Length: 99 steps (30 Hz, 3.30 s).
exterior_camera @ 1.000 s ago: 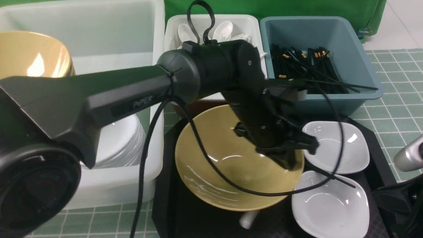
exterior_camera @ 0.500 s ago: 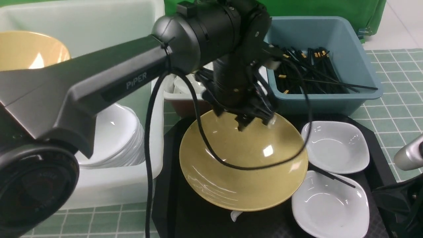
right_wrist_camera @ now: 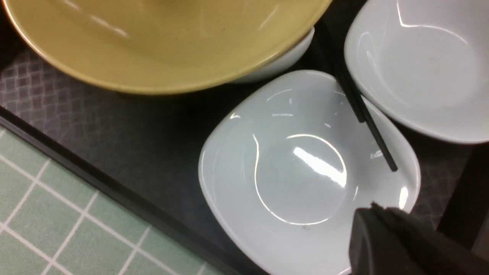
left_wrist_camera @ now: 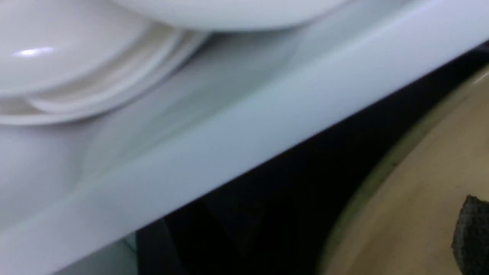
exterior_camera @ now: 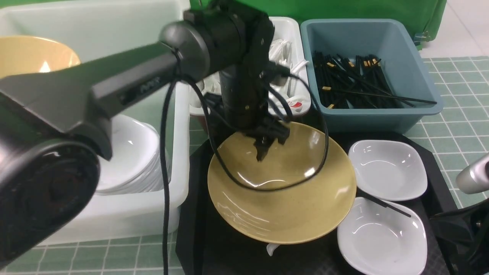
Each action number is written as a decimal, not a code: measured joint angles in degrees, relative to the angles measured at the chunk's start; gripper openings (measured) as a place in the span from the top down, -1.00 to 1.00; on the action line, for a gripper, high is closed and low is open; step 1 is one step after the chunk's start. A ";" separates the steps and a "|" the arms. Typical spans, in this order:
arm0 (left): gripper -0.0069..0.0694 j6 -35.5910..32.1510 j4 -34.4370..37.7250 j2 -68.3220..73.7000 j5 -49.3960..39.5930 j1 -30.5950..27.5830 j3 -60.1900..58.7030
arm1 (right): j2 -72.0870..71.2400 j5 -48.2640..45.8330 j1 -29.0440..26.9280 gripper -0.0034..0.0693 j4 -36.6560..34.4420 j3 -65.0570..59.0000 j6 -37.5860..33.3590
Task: On blue table put chopsticks spoon bowls plates into blue grey white boxes.
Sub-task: 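Grasp the large bowl on the tray by its rim, then place the tan bowl onto the bowl stack in the left bin with the left gripper, then move the grippers toward the tableware on the black tray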
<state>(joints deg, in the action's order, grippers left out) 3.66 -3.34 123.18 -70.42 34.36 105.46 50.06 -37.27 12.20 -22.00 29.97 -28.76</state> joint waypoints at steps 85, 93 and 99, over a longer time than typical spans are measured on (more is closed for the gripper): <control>0.81 -25.08 20.46 -83.19 21.85 -36.74 -59.23 | 36.26 3.15 5.62 -0.34 -2.35 21.96 -5.73; 0.81 -23.52 17.73 -93.05 31.46 -36.69 -76.26 | 49.14 3.23 10.17 -0.30 1.45 34.96 -5.92; 0.81 -23.45 19.32 -96.31 42.77 -36.69 -83.01 | 59.40 -0.27 11.94 -0.18 1.53 44.07 -5.92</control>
<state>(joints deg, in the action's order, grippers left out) -19.78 15.98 26.87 -27.65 -2.33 22.46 109.47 -37.54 24.14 -20.47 74.04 -34.67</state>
